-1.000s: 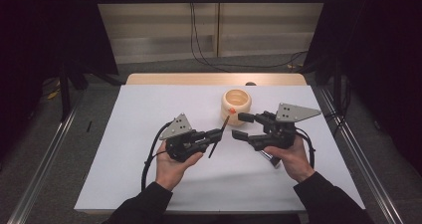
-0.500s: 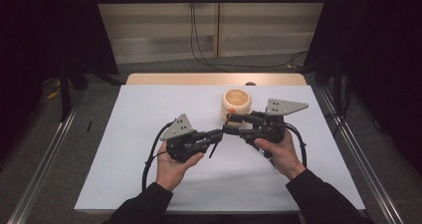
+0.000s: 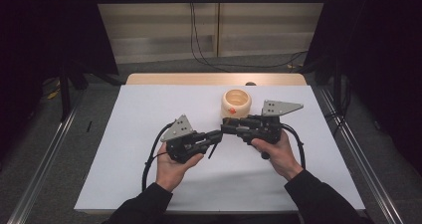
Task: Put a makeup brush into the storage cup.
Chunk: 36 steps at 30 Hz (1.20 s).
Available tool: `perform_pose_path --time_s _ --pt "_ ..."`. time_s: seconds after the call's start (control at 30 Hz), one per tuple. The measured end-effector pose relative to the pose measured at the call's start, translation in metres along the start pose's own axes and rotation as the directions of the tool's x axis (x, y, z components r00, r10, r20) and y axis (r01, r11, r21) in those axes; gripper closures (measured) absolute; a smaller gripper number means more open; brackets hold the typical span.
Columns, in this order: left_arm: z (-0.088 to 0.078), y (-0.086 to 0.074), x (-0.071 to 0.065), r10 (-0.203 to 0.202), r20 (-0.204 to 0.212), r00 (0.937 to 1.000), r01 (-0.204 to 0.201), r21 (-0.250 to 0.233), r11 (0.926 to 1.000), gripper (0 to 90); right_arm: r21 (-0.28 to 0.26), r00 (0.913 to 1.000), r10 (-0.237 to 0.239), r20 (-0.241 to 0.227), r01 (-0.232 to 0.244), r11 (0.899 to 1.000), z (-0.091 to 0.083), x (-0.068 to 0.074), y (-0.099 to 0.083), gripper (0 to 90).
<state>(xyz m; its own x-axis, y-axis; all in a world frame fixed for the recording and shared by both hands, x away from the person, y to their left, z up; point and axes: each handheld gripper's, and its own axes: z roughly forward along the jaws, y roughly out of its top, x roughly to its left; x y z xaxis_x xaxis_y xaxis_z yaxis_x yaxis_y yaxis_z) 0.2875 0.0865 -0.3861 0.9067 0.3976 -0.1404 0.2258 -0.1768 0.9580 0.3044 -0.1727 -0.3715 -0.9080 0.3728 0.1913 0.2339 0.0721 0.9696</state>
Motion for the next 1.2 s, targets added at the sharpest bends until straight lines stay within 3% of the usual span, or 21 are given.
perform_pose_path --time_s 0.33,1.1,1.17,1.2 --pt "0.0025 -0.0031 -0.0004 0.008 0.004 1.0000 -0.008 0.010 0.9999 83.3 0.016 0.9996 -0.012 -0.025 0.012 1.000 0.0040 0.0018 -0.0023 84.0" --pt "0.0031 -0.0070 0.0019 0.001 0.008 1.0000 -0.001 0.003 1.0000 82.9 0.033 0.9997 -0.025 -0.004 0.025 0.999 0.0054 0.0036 -0.0020 84.7" --pt "0.0031 -0.0075 0.0023 -0.006 0.003 1.0000 0.006 0.009 0.9999 82.2 0.029 0.9997 -0.023 -0.002 0.023 0.999 0.0046 0.0033 -0.0016 84.8" --pt "0.0039 -0.0076 0.0019 -0.008 0.003 1.0000 0.008 0.010 0.9999 77.7 0.027 0.9997 -0.023 0.002 0.023 0.999 0.0036 0.0030 -0.0011 84.8"
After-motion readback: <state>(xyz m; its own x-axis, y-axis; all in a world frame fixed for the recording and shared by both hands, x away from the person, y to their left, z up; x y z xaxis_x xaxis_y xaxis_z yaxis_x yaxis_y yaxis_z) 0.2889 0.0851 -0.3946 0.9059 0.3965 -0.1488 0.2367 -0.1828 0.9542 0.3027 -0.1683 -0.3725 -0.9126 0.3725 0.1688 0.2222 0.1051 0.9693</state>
